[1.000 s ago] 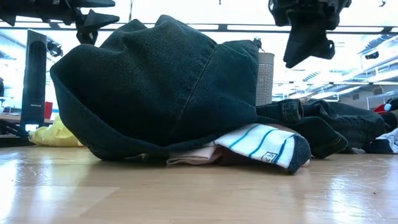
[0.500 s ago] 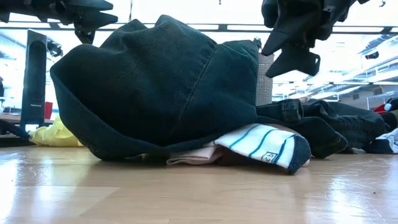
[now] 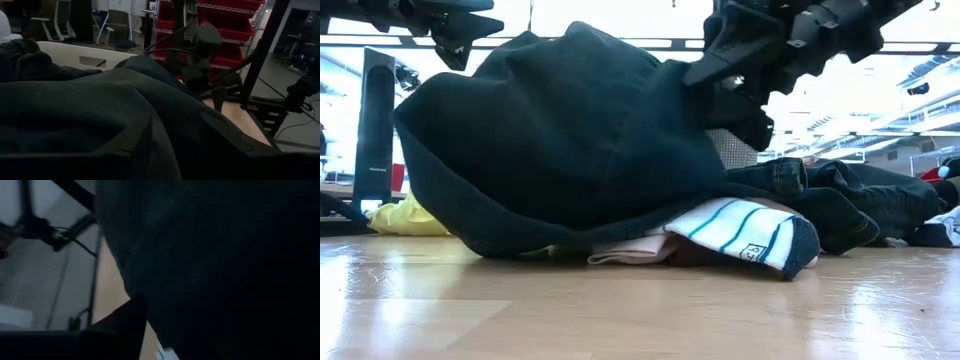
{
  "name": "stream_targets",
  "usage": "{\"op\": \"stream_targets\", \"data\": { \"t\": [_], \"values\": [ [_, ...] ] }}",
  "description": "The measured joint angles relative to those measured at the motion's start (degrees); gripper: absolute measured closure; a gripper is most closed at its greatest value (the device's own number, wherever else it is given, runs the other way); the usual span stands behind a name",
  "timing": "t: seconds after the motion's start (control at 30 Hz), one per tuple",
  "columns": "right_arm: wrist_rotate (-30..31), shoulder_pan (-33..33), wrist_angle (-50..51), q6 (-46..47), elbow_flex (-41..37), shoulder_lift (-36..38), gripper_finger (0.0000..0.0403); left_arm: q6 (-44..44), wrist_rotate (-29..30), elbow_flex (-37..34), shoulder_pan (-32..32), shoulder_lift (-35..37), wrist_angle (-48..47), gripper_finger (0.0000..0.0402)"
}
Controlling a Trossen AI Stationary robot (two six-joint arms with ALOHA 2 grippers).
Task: Sort clothes
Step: Put the blue jeans into the laundry organizer
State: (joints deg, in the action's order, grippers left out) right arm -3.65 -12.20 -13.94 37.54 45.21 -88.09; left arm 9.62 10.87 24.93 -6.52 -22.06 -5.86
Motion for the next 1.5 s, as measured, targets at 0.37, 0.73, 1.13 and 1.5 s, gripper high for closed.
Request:
{"op": "stream_targets", "data": {
  "t": [0.37,0.73,1.13,1.5],
  "values": [
    [-2.6,2.1,-1.1,-9.5,4.1,-0.9,0.0389,-0.8,1.0,0.0,0.0,1.1,-0.4,0.0239],
    [1.1,9.6,16.9,-22.1,20.3,0.7,0.0399,-3.1,3.6,4.3,0.0,10.8,-16.4,0.0239],
    [9.9,17.7,21.9,-36.4,43.1,-0.8,0.0401,-5.3,1.9,5.5,0.0,11.8,-20.1,0.0239],
    [17.1,32.0,16.5,-42.8,56.7,-4.3,0.0402,-6.6,1.9,5.4,0.0,11.9,-23.1,0.0239]
  ]
}}
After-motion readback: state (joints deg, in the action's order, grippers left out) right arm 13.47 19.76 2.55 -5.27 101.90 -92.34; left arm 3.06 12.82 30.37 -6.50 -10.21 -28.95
